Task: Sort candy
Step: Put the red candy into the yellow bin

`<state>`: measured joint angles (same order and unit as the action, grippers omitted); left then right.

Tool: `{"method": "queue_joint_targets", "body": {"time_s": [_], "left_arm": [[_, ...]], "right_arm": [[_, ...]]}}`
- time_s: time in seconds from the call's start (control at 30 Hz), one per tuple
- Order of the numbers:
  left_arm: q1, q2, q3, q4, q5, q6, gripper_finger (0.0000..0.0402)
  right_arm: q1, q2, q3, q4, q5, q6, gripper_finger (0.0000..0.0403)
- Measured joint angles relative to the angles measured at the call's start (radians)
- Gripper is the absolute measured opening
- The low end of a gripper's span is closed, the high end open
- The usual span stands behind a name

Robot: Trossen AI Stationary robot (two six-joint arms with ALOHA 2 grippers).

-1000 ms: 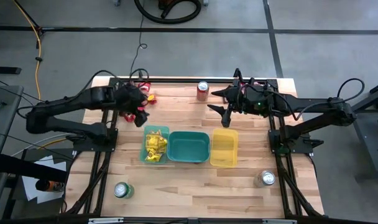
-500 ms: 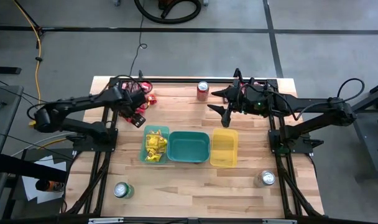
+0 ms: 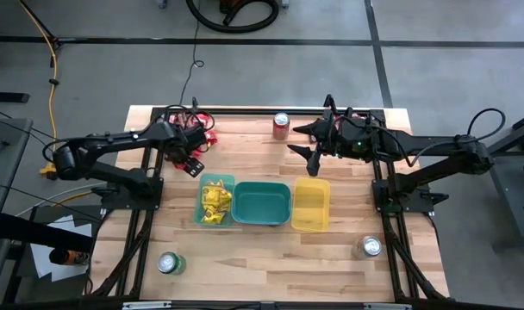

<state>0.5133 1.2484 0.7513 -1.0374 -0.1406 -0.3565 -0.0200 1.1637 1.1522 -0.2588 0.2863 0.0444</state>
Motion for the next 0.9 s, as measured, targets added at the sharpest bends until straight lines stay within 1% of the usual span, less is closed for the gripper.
{"method": "queue_joint_targets", "body": {"time_s": [0.8,0.9], "left_arm": [[0.000,0.000,0.000,-0.001,0.003,-0.009,0.0248],[0.017,0.001,0.000,0.001,0.000,-0.009,0.0248]], "right_arm": [[0.000,0.000,0.000,0.000,-0.001,0.000,0.0248],[0.000,0.000,0.000,0.000,-0.001,0.002,0.0248]]}}
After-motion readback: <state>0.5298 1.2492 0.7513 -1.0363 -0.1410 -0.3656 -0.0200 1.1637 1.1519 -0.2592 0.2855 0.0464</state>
